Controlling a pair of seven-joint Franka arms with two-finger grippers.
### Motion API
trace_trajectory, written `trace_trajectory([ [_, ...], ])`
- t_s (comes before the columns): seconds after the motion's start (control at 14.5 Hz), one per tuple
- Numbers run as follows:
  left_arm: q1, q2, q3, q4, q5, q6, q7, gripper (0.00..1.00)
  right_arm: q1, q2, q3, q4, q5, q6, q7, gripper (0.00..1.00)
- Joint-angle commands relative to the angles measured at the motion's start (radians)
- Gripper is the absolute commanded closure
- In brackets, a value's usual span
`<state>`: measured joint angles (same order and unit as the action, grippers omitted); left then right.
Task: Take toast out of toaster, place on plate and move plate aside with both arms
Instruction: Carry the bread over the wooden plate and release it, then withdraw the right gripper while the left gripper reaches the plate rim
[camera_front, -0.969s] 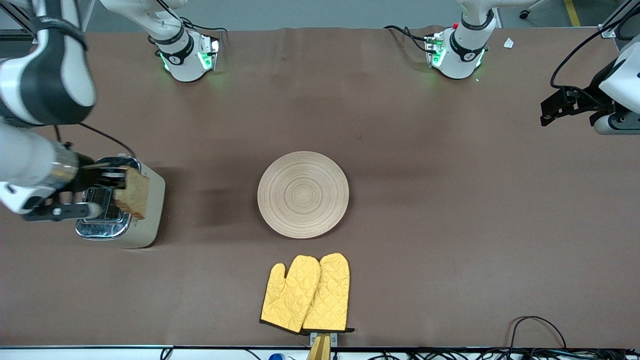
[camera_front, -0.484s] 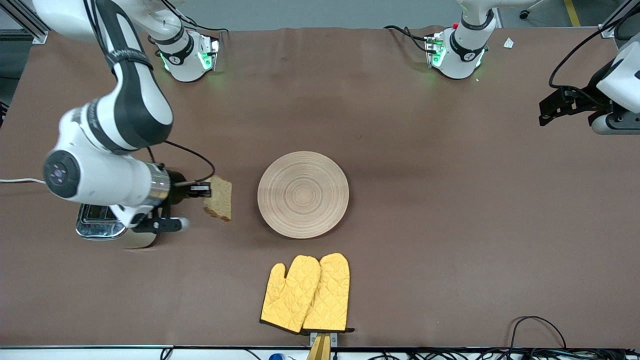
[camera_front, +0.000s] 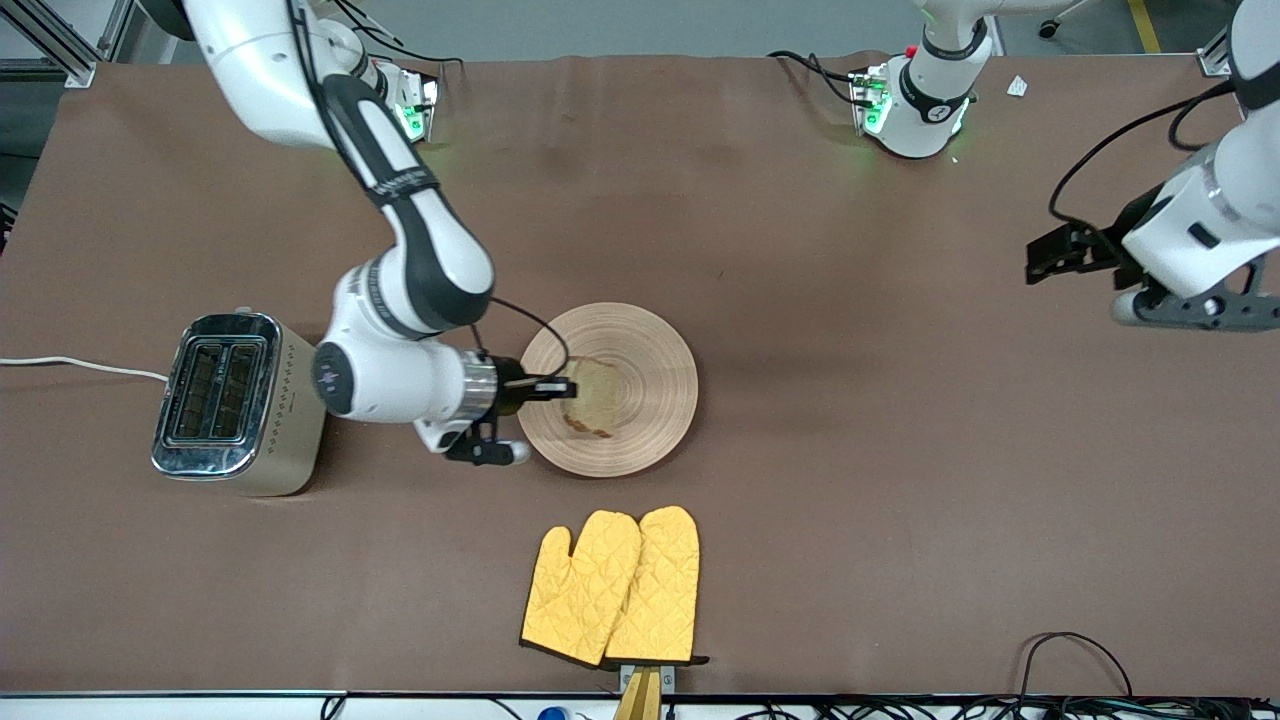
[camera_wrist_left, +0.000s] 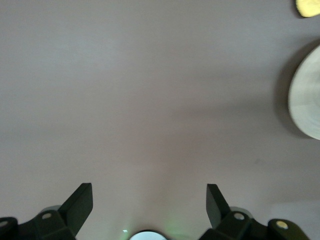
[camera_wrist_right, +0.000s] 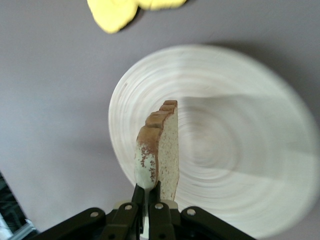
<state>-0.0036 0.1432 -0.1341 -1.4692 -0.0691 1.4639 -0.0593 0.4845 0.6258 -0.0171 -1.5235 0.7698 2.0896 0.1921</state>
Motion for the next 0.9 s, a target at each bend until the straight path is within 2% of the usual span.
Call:
trace_trajectory([
  [0.0,0.025,0.076,0.001,0.023,-0.115,0.030,0.015,0.00,0.051,0.002,-0.007,-0.076,0.091,0.075,0.009,0.96],
  [0.07,0.025,0.096,0.001,0.023,-0.136,0.047,0.015,0.00,0.046,0.002,-0.012,-0.079,0.086,0.066,-0.003,0.88],
  [0.14,0.025,0.122,0.001,0.021,-0.158,0.071,0.016,0.00,0.031,0.002,-0.017,-0.087,0.072,0.061,-0.010,0.73],
  [0.21,0.025,0.149,0.001,0.021,-0.185,0.088,0.016,0.00,0.023,0.000,-0.032,-0.098,0.006,0.053,-0.016,0.64],
  [0.28,0.025,0.182,0.001,0.021,-0.237,0.110,0.018,0.00,0.020,-0.001,-0.065,-0.095,-0.130,0.035,-0.010,0.41],
  [0.35,0.025,0.212,0.001,0.021,-0.286,0.130,0.018,0.00,0.014,-0.004,-0.076,-0.089,-0.224,0.015,-0.008,0.00],
  [0.42,0.024,0.251,0.001,0.021,-0.332,0.154,0.018,0.00,-0.004,-0.012,-0.081,-0.081,-0.280,-0.006,-0.007,0.00],
  [0.62,0.002,0.349,-0.007,0.017,-0.428,0.257,0.067,0.00,-0.078,-0.055,-0.124,-0.044,-0.306,-0.126,-0.017,0.00],
  [0.83,-0.001,0.465,-0.053,0.015,-0.530,0.375,0.165,0.00,-0.124,-0.156,-0.191,-0.035,-0.459,-0.251,-0.066,0.00],
])
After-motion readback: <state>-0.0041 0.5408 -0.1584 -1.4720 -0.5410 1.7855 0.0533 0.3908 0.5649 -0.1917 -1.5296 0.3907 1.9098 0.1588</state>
